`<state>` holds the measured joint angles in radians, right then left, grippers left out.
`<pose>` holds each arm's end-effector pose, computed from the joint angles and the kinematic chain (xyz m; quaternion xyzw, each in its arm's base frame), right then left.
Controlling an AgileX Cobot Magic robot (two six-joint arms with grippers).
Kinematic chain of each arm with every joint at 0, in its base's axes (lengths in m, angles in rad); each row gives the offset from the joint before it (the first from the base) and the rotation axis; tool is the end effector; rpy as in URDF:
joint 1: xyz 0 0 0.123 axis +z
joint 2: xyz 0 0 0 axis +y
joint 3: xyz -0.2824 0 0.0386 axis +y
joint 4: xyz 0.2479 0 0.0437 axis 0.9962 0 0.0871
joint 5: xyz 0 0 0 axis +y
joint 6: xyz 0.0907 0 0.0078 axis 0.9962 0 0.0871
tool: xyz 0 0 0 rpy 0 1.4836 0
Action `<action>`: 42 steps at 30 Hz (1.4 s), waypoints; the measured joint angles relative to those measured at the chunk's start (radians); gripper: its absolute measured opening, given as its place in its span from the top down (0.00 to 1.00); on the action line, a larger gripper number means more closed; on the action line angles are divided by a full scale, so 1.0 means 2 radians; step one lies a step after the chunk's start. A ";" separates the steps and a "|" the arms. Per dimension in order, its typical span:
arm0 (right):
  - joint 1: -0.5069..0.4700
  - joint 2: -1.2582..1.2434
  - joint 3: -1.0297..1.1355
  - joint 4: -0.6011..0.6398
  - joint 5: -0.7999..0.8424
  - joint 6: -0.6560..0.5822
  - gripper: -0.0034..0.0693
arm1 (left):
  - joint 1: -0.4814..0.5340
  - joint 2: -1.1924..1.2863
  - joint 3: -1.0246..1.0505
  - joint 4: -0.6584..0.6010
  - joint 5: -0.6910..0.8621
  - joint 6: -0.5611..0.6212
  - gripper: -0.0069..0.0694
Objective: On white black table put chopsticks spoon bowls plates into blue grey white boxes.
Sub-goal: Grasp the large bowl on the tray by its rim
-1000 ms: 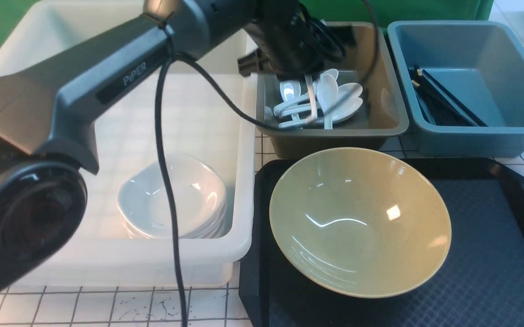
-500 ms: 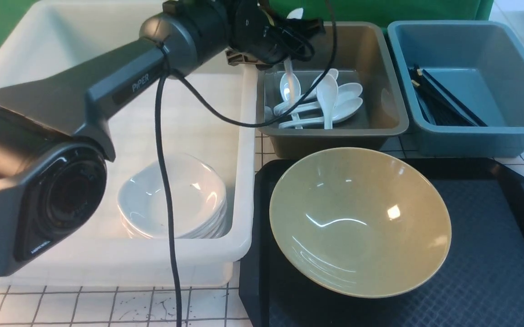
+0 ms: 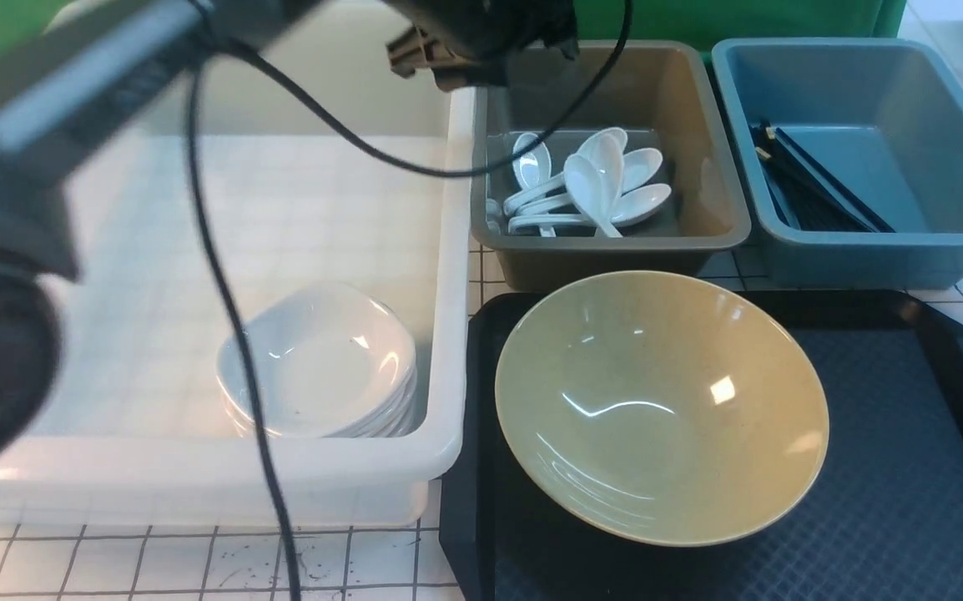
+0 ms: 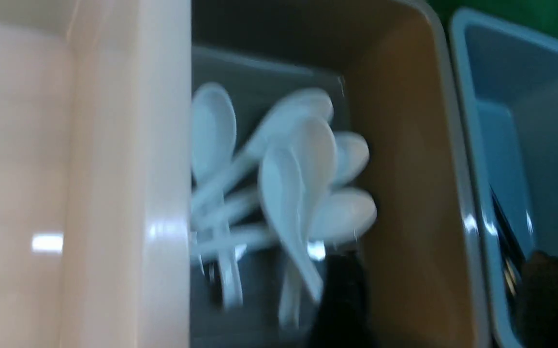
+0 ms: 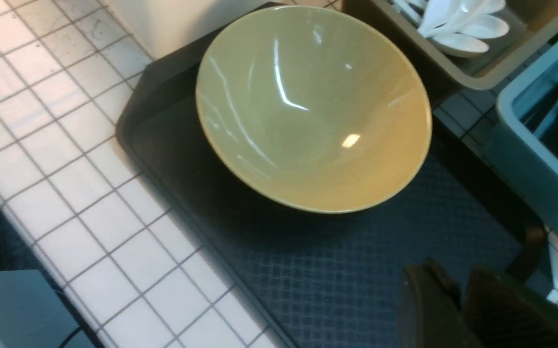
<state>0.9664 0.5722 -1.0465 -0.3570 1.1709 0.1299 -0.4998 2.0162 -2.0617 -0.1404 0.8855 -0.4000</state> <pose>0.0558 0.0293 0.4127 -0.3413 0.8032 0.0861 0.4806 0.4064 -0.2332 0.3545 0.0265 0.9151 -0.2333 0.3279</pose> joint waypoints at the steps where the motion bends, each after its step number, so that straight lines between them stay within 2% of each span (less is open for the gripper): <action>1: 0.000 -0.001 0.000 -0.002 0.000 -0.001 0.77 | -0.005 -0.011 0.000 -0.003 0.028 0.007 0.59; 3: 0.000 -0.004 0.000 -0.004 0.000 -0.004 0.77 | -0.021 -0.038 0.006 -0.008 0.089 0.046 0.79; 5: 0.000 -0.015 0.000 -0.004 0.000 -0.006 0.77 | -0.050 -0.062 0.029 -0.010 0.118 0.076 0.88; 10: 0.000 -0.052 0.000 -0.004 0.000 0.002 0.77 | -0.134 -0.103 0.109 -0.016 0.112 0.121 0.91; 12: 0.000 -0.078 0.000 -0.004 0.000 0.009 0.77 | -0.190 -0.110 0.165 -0.023 0.088 0.151 0.91; 15: 0.000 -0.104 0.000 -0.004 0.000 0.019 0.77 | -0.230 -0.100 0.200 -0.022 0.058 0.179 0.89; 18: 0.000 -0.118 0.000 -0.001 0.000 0.027 0.77 | -0.250 -0.073 0.213 -0.008 0.033 0.200 0.75; 19: 0.000 -0.122 0.000 0.003 0.000 0.027 0.77 | -0.252 -0.059 0.214 -0.005 0.026 0.204 0.66; 20: 0.000 -0.123 0.000 0.005 0.000 0.027 0.77 | -0.252 -0.052 0.214 -0.003 0.024 0.205 0.63; 24: 0.000 -0.124 0.000 0.019 0.000 0.028 0.77 | -0.252 -0.014 0.214 0.004 0.009 0.206 0.36; 27: 0.000 -0.125 0.000 0.020 0.000 0.028 0.77 | -0.252 0.007 0.214 0.017 -0.005 0.208 0.25; 28: 0.000 -0.125 0.000 0.021 0.000 0.028 0.77 | -0.252 0.024 0.214 0.040 -0.014 0.208 0.22; 31: 0.000 -0.125 0.000 0.021 0.000 0.028 0.77 | -0.252 0.044 0.214 0.080 -0.021 0.208 0.24; 38: 0.000 -0.125 0.000 0.021 0.000 0.028 0.77 | -0.252 0.047 0.194 0.082 -0.010 0.200 0.58; 42: 0.000 -0.125 0.000 0.021 0.000 0.028 0.76 | -0.252 0.047 0.166 0.083 0.003 0.200 0.61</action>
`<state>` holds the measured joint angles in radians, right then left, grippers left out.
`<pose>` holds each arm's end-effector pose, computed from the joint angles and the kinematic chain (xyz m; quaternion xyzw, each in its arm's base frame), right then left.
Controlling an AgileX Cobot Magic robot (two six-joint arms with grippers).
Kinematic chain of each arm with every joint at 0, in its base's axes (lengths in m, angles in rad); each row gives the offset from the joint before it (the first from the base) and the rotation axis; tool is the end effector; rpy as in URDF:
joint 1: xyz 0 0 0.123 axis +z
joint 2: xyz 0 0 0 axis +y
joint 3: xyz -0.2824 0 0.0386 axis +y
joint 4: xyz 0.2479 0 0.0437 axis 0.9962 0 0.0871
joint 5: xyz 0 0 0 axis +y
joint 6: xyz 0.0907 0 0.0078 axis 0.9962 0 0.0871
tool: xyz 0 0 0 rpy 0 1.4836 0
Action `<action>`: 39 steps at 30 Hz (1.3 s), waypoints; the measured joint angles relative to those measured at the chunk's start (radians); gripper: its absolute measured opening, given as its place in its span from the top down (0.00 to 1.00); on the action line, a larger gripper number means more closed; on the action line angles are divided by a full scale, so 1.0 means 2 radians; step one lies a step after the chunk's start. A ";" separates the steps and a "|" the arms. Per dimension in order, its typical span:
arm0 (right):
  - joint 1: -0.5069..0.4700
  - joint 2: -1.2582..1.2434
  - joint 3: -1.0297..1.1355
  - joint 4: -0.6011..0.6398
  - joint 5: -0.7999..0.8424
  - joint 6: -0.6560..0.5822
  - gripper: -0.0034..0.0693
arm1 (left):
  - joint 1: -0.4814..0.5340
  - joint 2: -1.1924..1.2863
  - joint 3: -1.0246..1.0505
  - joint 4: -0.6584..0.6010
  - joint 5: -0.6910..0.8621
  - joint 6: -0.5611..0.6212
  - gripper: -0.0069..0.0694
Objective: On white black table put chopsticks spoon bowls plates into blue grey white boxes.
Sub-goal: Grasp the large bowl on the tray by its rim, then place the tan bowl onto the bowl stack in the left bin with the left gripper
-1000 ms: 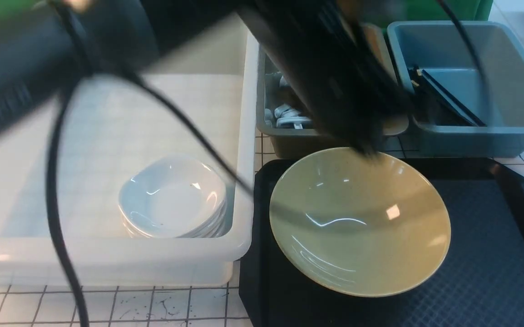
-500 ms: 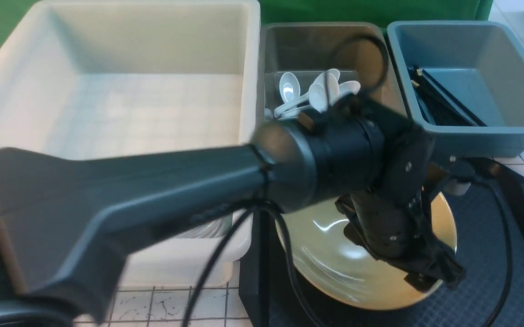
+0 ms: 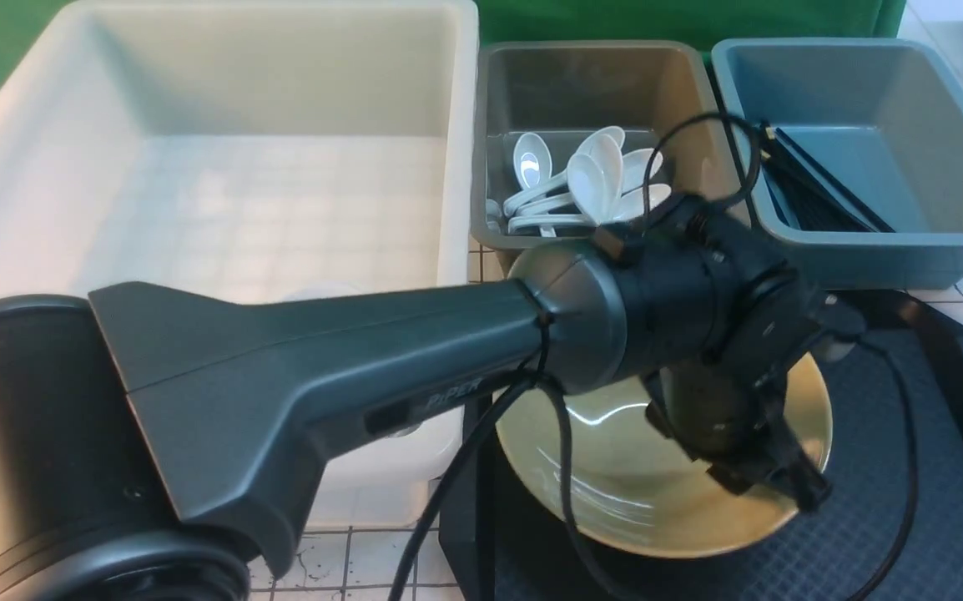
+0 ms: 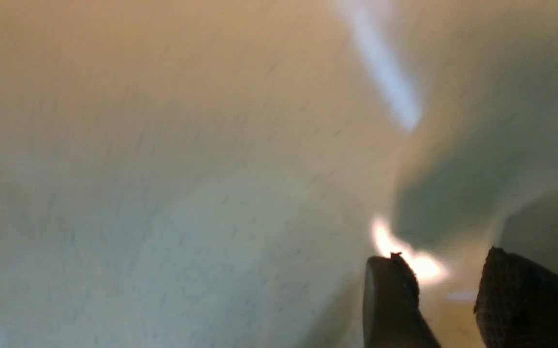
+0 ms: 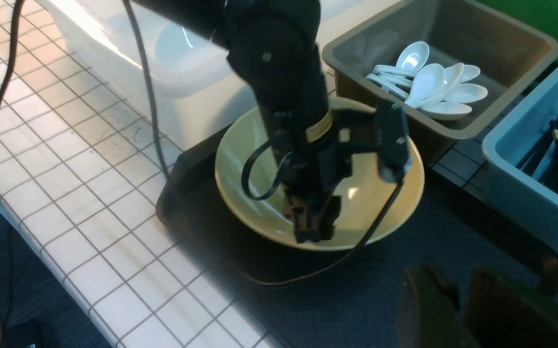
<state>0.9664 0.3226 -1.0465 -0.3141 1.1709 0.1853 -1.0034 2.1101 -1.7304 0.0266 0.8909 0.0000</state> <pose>0.0119 -0.0284 0.4167 -0.2796 0.7631 0.1777 0.5549 0.2482 -0.3859 0.2099 0.4773 0.8573 -0.0823 0.1744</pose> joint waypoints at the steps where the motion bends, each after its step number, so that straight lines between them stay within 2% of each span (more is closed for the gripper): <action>1: 0.000 0.000 0.000 0.000 0.000 0.000 0.76 | 0.000 0.000 -0.010 -0.002 0.008 0.000 0.60; 3: 0.000 0.000 0.000 0.000 0.000 0.000 0.76 | 0.000 0.001 -0.040 -0.007 0.029 0.000 0.60; 6: 0.000 0.000 0.000 0.001 0.000 0.000 0.76 | 0.000 0.001 -0.069 -0.030 0.058 -0.009 0.53; 11: 0.000 0.000 0.000 0.001 0.000 -0.001 0.76 | -0.001 0.001 -0.086 -0.115 0.094 -0.003 0.38; 16: 0.000 0.000 0.000 0.001 0.000 -0.001 0.76 | -0.001 0.019 -0.071 -0.087 0.086 0.030 0.27; 21: 0.000 -0.001 0.000 0.002 0.000 -0.002 0.76 | -0.001 0.045 -0.061 -0.057 0.056 0.031 0.26; 22: 0.000 -0.001 0.000 0.002 0.000 -0.002 0.76 | -0.001 0.048 -0.061 -0.055 0.054 0.031 0.28; 26: 0.000 -0.001 0.000 0.002 0.000 -0.002 0.76 | -0.002 0.042 -0.063 -0.036 0.063 0.028 0.50; 29: 0.000 -0.001 0.000 0.002 0.000 -0.002 0.76 | -0.003 0.028 -0.063 -0.026 0.072 0.024 0.60; 34: 0.000 -0.001 0.000 0.002 0.000 -0.002 0.76 | -0.019 -0.022 -0.063 -0.013 0.109 0.019 0.84; 36: 0.000 -0.001 0.000 0.002 0.000 -0.002 0.76 | -0.035 -0.059 -0.063 -0.021 0.118 0.017 0.89; 39: 0.000 -0.001 0.000 0.002 0.000 -0.002 0.76 | -0.048 -0.104 -0.063 -0.040 0.123 0.010 0.88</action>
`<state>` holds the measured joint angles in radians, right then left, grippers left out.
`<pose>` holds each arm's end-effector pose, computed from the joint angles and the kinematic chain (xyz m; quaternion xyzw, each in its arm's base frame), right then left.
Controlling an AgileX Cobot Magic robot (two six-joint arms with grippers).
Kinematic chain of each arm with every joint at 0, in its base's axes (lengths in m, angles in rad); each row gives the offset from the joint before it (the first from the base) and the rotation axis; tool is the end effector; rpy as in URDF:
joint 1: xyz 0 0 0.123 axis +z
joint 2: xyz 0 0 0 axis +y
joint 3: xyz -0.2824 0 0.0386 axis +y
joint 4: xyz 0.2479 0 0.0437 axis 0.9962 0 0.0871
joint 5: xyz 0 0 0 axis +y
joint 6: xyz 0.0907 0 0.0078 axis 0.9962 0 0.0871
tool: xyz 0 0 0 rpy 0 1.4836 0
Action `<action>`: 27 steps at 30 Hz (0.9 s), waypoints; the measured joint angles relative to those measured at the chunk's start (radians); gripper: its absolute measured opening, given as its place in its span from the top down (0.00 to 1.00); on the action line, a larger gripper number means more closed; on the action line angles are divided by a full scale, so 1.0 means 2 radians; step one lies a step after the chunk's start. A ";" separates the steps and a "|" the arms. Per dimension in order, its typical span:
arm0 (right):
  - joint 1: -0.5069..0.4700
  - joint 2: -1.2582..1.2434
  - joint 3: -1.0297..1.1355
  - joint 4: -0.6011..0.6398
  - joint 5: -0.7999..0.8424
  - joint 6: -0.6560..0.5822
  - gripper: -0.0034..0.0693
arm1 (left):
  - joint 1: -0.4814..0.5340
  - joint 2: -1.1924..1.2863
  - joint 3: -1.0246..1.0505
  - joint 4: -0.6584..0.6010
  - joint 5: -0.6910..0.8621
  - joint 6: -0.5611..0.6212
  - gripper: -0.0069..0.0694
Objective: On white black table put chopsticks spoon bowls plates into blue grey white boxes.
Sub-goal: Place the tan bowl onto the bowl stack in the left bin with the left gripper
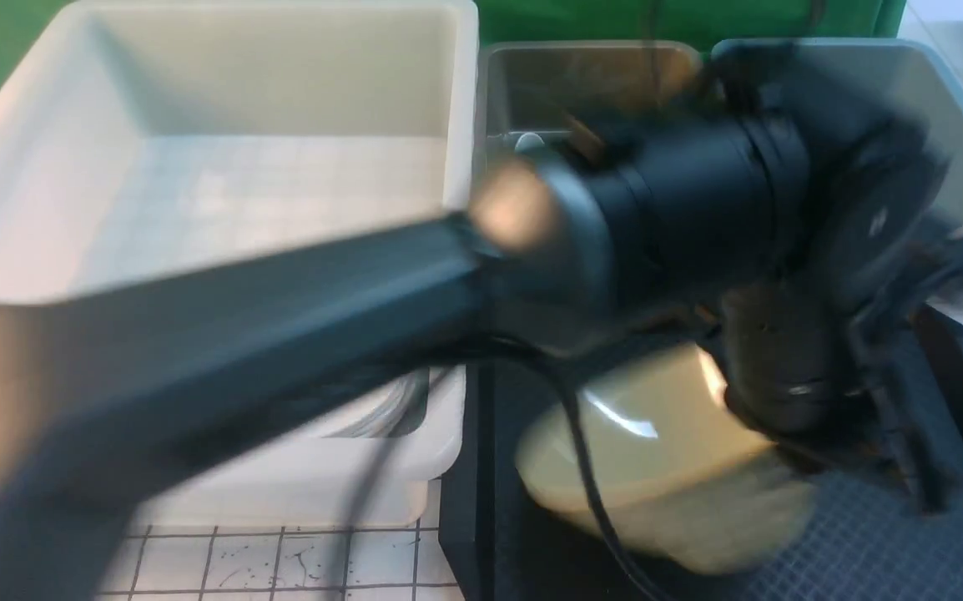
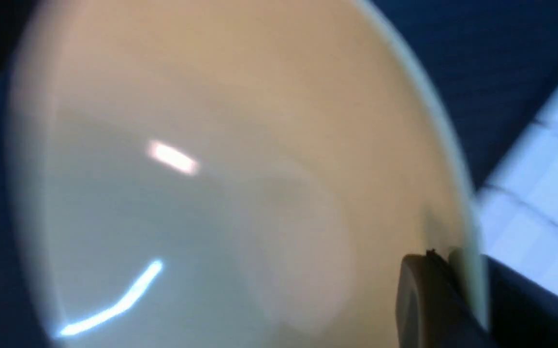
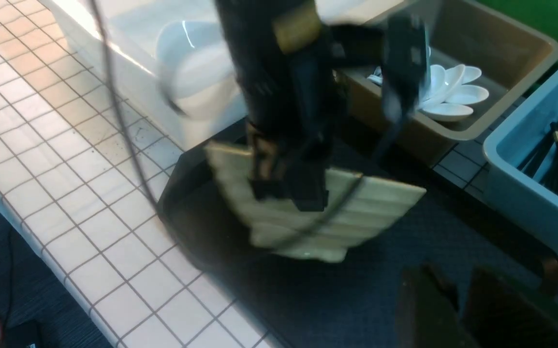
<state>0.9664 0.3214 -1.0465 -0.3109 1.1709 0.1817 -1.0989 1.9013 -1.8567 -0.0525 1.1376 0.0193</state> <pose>0.0115 -0.0285 0.4166 -0.2812 0.7624 0.1784 0.5549 0.1868 -0.3755 0.3293 0.5110 0.8263 -0.1432 0.1888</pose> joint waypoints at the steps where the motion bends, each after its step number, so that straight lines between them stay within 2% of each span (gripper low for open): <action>1: 0.000 0.000 0.000 0.000 0.000 0.000 0.76 | -0.005 -0.018 0.000 0.000 0.003 -0.003 0.89; 4: 0.000 0.000 0.000 0.000 -0.002 0.000 0.76 | -0.008 -0.068 0.000 0.032 0.005 -0.016 0.89; 7: 0.000 0.009 0.000 0.000 -0.016 0.000 0.76 | 0.005 -0.124 0.000 0.115 0.033 -0.046 0.89; 9: 0.000 0.018 0.000 0.000 -0.029 -0.002 0.78 | 0.021 -0.147 0.000 0.150 0.051 -0.062 0.89; 11: 0.000 0.037 0.000 0.000 -0.056 -0.011 0.83 | 0.059 -0.170 0.001 0.188 0.066 -0.077 0.89; 15: 0.000 0.073 0.000 0.000 -0.086 -0.021 0.91 | 0.144 -0.198 0.034 0.197 0.066 -0.082 0.89; 20: 0.000 0.094 0.000 0.000 -0.093 -0.038 0.92 | 0.243 -0.201 0.124 0.195 0.065 -0.066 0.89; 24: 0.000 0.094 0.000 0.000 -0.090 -0.046 0.92 | 0.322 -0.196 0.200 0.190 0.021 -0.072 0.89; 27: 0.000 0.094 0.000 0.000 -0.084 -0.050 0.92 | 0.360 -0.193 0.230 0.192 -0.026 -0.089 0.89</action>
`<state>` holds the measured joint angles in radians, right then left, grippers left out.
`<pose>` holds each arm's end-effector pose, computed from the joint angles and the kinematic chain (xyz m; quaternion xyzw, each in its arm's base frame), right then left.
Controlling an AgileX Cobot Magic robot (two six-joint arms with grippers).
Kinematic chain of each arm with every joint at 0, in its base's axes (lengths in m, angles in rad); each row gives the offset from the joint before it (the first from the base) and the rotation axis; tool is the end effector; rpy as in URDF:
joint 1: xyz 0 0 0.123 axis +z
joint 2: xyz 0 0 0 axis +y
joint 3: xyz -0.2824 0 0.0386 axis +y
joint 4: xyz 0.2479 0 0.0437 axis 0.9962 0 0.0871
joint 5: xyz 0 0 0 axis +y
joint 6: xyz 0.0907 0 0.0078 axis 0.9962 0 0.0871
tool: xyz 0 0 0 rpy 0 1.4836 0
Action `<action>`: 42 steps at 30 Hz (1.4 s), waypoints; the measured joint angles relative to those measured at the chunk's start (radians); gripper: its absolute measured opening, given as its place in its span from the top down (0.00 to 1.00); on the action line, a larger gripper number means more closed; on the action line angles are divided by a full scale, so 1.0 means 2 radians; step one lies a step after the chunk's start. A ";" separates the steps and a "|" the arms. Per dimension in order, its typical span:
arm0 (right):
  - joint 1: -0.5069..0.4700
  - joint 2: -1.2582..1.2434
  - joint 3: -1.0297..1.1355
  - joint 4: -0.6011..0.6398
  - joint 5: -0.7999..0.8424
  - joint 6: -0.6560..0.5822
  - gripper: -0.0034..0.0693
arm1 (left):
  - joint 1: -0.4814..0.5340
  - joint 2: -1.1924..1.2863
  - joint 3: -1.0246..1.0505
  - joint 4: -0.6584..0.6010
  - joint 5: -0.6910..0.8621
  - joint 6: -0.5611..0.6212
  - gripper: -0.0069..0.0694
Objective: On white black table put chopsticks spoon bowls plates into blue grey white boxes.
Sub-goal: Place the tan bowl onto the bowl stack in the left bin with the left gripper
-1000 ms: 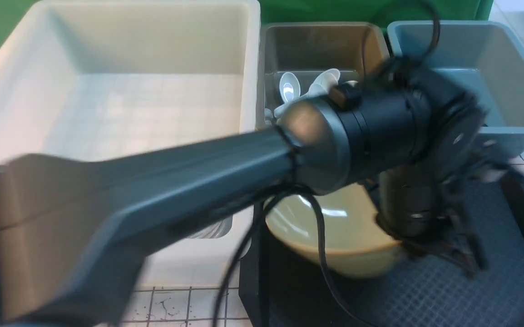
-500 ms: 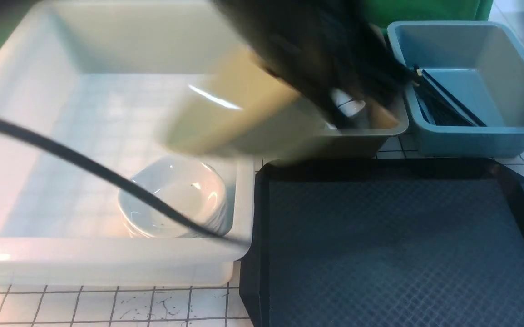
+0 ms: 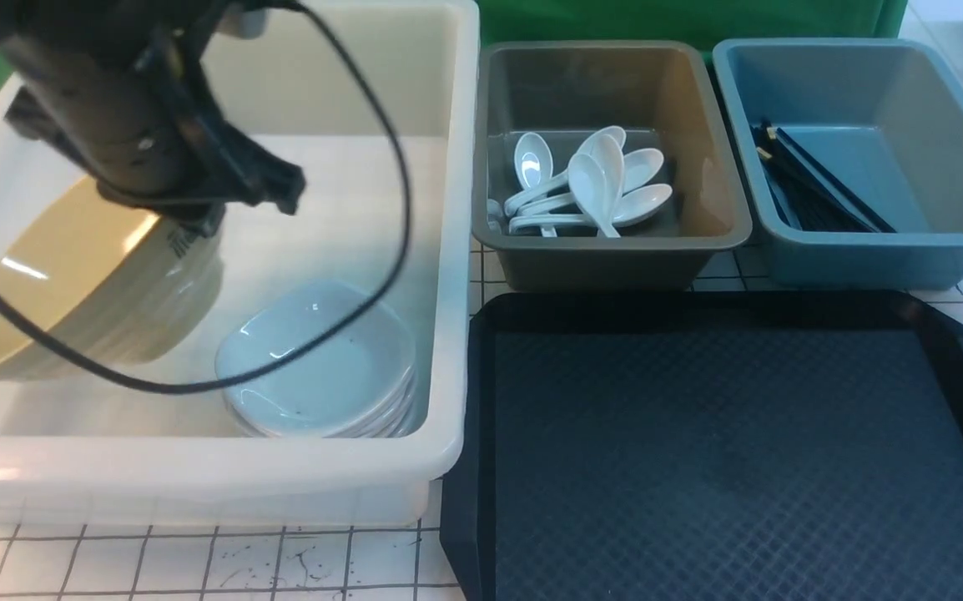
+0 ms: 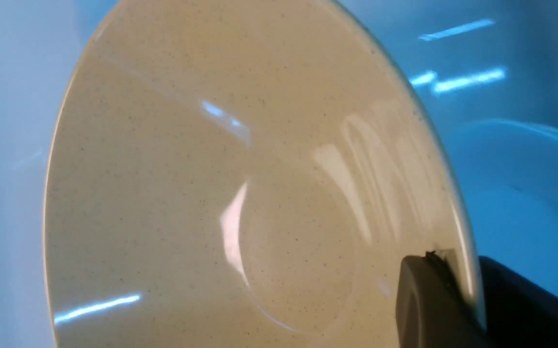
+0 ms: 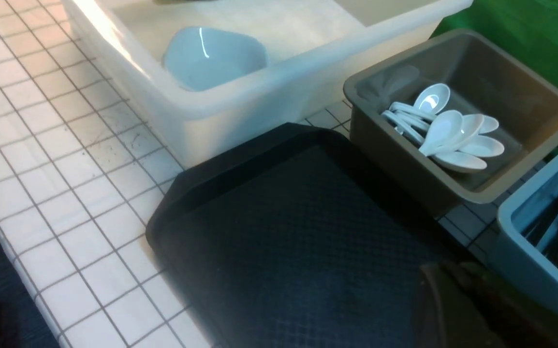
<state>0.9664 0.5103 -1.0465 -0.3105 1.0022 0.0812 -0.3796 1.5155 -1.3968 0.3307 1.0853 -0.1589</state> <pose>0.0452 0.0242 0.4280 -0.3464 0.7407 0.1435 0.5575 0.3015 -0.0921 0.3436 0.1477 0.9506 0.0943 0.2563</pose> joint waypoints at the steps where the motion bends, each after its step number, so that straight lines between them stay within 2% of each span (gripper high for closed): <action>1: 0.000 0.000 0.000 0.000 0.000 0.000 0.92 | 0.006 0.000 0.004 0.001 -0.012 -0.007 0.89; 6: 0.000 0.000 0.000 0.004 0.003 0.000 0.92 | 0.026 0.012 0.009 0.011 -0.068 -0.027 0.89; 18: 0.000 0.000 0.000 0.013 0.007 0.000 0.92 | 0.021 0.135 0.009 0.102 -0.126 -0.050 0.89; 25: 0.000 0.000 0.000 0.015 0.026 0.000 0.92 | 0.018 0.169 0.004 0.160 -0.132 -0.076 0.89; 29: 0.000 0.000 0.000 0.015 0.037 -0.002 0.92 | 0.020 0.172 0.004 0.163 -0.129 -0.078 0.87; 33: 0.000 0.000 0.000 0.015 0.039 -0.010 0.92 | 0.022 0.173 -0.002 0.152 -0.116 -0.082 0.74; 34: 0.000 0.000 0.000 0.015 0.039 -0.010 0.92 | 0.022 0.173 -0.003 0.151 -0.116 -0.083 0.74; 36: 0.000 0.000 0.000 0.015 0.040 -0.015 0.92 | 0.024 0.174 -0.017 0.136 -0.100 -0.085 0.62; 39: 0.000 0.000 0.000 0.015 0.040 -0.017 0.92 | 0.025 0.174 -0.030 0.122 -0.089 -0.085 0.53; 40: 0.000 0.000 0.000 0.015 0.040 -0.021 0.92 | 0.025 0.174 -0.044 0.107 -0.079 -0.085 0.45; 42: 0.000 0.000 0.000 0.015 0.040 -0.024 0.92 | 0.024 0.171 -0.058 0.090 -0.071 -0.085 0.39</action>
<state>0.9664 0.5103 -1.0465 -0.2800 1.0824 0.0339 -0.3315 1.8583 -1.5137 0.5107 0.9438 -0.3294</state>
